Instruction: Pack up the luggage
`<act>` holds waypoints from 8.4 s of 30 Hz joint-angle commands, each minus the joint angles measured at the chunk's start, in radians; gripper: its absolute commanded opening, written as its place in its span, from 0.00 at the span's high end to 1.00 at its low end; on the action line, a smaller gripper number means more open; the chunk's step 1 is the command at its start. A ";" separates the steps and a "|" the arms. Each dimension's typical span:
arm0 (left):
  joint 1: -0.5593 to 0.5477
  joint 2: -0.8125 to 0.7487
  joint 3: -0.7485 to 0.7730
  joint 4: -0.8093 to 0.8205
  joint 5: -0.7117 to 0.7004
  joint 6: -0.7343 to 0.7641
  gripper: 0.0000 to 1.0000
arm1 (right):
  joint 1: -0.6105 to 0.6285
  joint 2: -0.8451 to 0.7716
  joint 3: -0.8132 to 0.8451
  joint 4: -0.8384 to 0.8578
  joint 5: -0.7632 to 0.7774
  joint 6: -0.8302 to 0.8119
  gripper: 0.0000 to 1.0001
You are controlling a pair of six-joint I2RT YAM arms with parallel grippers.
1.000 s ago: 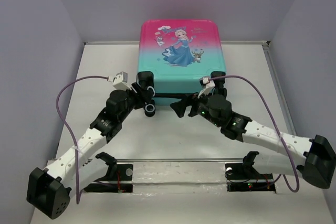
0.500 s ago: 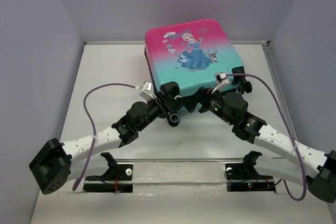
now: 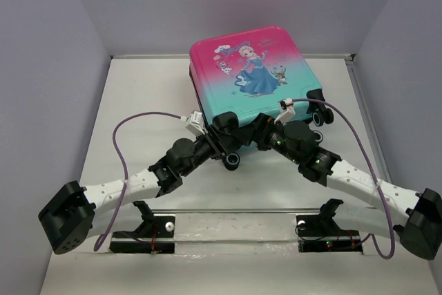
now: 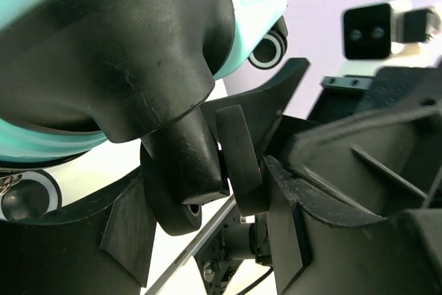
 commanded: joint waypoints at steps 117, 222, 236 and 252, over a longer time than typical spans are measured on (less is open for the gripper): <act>0.128 -0.160 -0.117 -0.110 -0.455 0.601 0.94 | 0.241 0.348 0.432 -0.251 0.129 -0.353 0.09; -0.015 -0.045 -0.017 0.049 -0.151 0.526 0.94 | 0.237 0.308 -0.135 0.555 0.141 0.133 0.00; -0.027 -0.104 -0.025 -0.018 -0.183 0.546 0.94 | 0.224 0.333 -0.093 0.744 0.060 0.024 0.03; -0.029 -0.120 -0.015 -0.033 -0.172 0.538 0.94 | 0.224 0.379 -0.080 0.789 0.184 0.083 0.27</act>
